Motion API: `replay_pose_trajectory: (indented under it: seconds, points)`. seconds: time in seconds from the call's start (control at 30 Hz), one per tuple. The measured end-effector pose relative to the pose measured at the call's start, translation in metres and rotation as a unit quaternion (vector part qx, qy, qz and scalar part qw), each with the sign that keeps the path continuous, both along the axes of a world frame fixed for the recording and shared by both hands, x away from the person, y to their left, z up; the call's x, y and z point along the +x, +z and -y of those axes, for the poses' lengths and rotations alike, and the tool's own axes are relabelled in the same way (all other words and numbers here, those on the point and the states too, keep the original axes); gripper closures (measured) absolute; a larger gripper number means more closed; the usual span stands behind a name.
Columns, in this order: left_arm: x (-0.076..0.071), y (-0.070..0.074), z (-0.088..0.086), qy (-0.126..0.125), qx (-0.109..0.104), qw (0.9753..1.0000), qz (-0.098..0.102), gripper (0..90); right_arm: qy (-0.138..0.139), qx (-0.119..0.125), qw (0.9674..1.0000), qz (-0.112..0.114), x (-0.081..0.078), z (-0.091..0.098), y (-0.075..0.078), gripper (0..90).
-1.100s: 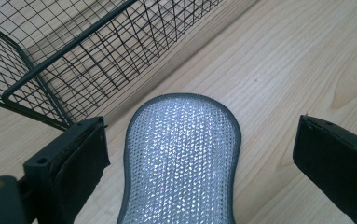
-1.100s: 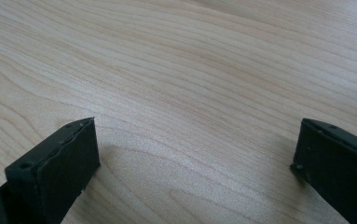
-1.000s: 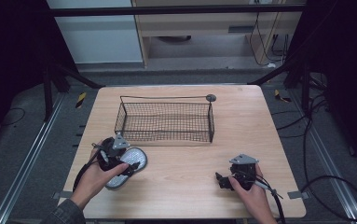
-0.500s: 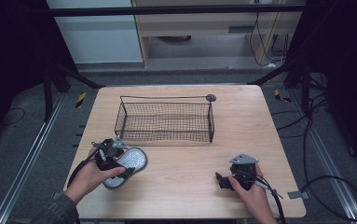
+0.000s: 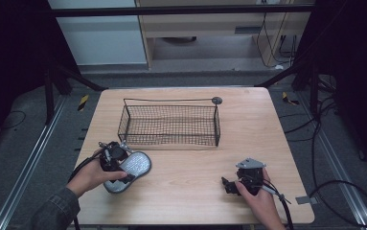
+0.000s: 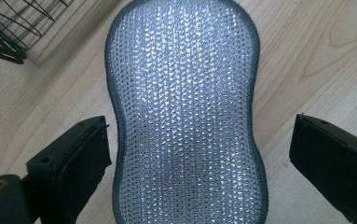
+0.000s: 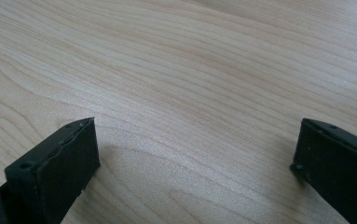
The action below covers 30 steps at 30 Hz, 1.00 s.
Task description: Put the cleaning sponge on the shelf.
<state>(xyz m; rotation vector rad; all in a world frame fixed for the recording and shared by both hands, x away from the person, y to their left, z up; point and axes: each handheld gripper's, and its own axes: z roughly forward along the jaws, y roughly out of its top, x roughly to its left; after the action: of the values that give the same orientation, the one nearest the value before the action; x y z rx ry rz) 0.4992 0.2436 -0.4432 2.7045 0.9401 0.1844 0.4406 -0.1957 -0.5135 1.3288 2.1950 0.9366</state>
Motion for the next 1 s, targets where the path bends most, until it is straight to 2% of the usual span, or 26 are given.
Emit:
replay_pose_trajectory:
  seconds: [0.1, 0.27, 0.33, 0.7, 1.0]
  points:
    - [0.003, -0.005, 0.0, 0.008, 0.003, 0.9999, -0.014, 4.0, -0.002, 0.0, 1.0, 0.0, 0.0, -0.001, 0.0, 0.3]
    - [0.006, -0.008, 0.004, 0.005, 0.014, 0.9997, -0.017, 3.9, -0.002, 0.0, 1.0, 0.0, 0.0, -0.001, 0.0, 0.3]
    - [0.01, -0.011, 0.005, 0.011, 0.018, 0.9996, -0.021, 4.1, -0.002, 0.0, 1.0, 0.0, 0.0, -0.001, 0.0, 0.3]
    - [0.011, -0.015, 0.004, 0.017, 0.012, 0.9996, -0.021, 3.8, -0.002, 0.0, 1.0, 0.0, 0.0, -0.001, 0.0, 0.3]
    - [0.012, -0.025, 0.003, 0.021, 0.013, 0.9994, -0.026, 3.7, -0.001, 0.0, 1.0, 0.0, 0.001, 0.0, 0.0, 0.4]
